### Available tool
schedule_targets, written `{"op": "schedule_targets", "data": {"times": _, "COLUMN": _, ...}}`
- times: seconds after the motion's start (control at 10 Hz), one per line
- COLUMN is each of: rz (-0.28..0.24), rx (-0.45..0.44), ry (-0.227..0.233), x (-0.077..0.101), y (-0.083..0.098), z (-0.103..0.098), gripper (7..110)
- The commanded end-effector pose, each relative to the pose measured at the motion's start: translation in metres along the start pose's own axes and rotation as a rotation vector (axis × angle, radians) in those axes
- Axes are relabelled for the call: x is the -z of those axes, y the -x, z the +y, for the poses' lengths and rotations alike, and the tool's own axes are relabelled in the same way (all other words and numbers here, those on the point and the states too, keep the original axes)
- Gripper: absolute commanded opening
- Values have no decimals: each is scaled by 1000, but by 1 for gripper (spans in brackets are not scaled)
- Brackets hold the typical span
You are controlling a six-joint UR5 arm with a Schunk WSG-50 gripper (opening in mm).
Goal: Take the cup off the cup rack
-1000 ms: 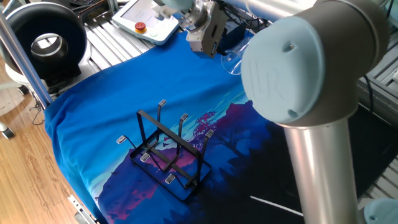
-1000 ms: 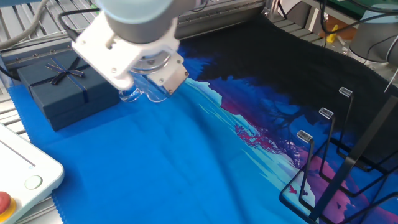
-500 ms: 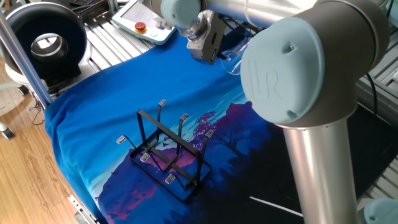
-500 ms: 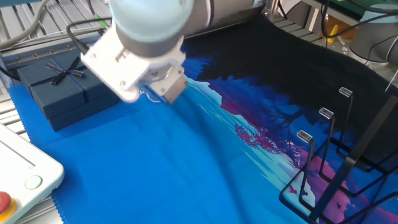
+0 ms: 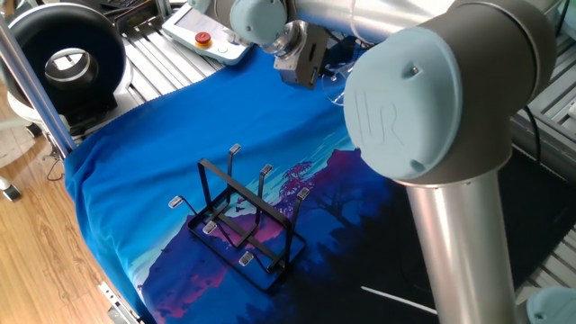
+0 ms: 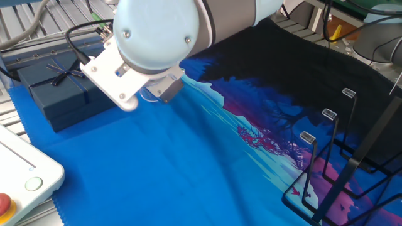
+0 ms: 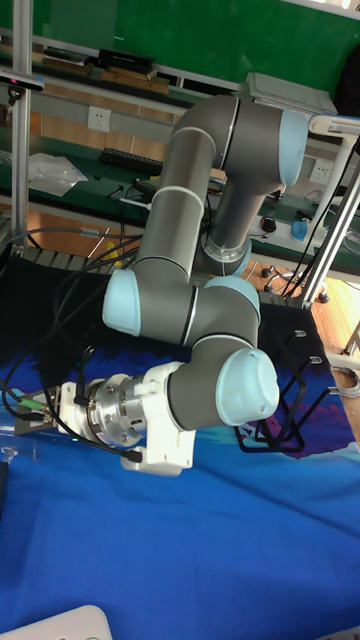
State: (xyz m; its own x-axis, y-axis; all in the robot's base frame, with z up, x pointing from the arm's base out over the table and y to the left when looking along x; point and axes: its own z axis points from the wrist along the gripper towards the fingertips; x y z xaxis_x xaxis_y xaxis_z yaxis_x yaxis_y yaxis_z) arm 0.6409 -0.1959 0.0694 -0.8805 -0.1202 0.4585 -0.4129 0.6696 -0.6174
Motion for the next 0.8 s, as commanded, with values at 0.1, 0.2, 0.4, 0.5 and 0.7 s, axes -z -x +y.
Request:
{"op": "schedule_targets", "data": {"times": 0.1, "rz": 30, "rx": 11, "ry": -61, "x": 0, "y": -3, "z": -25, "gripper": 22}}
{"op": "schedule_targets", "data": {"times": 0.2, "rz": 34, "rx": 27, "ry": -70, "x": 0, "y": -4, "z": -34, "gripper": 22}}
{"op": "schedule_targets", "data": {"times": 0.4, "rz": 30, "rx": 67, "ry": -65, "x": 3, "y": -5, "z": -50, "gripper": 22}}
{"op": "schedule_targets", "data": {"times": 0.5, "rz": 23, "rx": 70, "ry": -61, "x": 1, "y": -4, "z": -53, "gripper": 22}}
{"op": "schedule_targets", "data": {"times": 0.7, "rz": 9, "rx": 67, "ry": -57, "x": -11, "y": 1, "z": -59, "gripper": 22}}
